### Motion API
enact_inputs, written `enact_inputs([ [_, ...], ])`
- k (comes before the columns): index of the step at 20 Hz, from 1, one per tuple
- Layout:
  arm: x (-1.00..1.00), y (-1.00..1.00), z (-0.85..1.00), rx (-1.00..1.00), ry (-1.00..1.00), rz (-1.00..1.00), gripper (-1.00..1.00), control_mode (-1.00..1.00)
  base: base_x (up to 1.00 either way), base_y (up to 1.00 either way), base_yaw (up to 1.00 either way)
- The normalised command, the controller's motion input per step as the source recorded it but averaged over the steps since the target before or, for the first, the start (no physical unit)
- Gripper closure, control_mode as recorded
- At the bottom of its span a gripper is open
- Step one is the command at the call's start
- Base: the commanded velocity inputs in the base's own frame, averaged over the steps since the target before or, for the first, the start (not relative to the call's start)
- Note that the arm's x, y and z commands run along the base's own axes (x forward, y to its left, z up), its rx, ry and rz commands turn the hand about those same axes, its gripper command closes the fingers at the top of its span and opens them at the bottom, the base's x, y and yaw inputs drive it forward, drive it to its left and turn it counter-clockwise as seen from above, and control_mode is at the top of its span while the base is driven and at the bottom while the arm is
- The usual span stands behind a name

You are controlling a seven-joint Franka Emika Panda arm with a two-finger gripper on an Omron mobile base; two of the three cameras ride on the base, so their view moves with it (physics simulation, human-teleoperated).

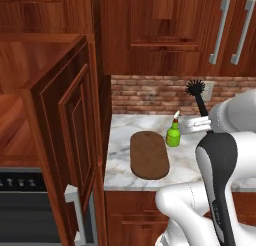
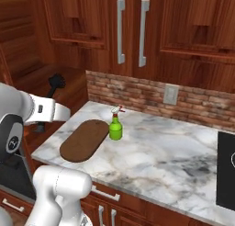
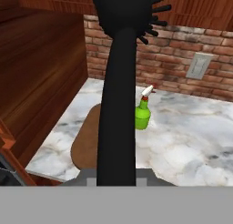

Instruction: Grab the spray bottle from the cabinet, then place it next to the cutting board for sanitizing. Then grab the dish brush from the countertop next to the sink and place it next to the cutting board.

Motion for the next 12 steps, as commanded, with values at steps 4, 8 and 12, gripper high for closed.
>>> enact_inputs([
  [4,0.0,0.0,0.0,0.0,0.0,0.0,1.0,1.0,0.64,0.03,-0.02],
  [8,0.0,0.0,0.0,0.0,0.0,0.0,1.0,1.0,0.29,-0.11,-0.05],
  [12,0.0,0.0,0.0,0.0,0.0,0.0,1.0,1.0,0.26,0.0,-0.3],
])
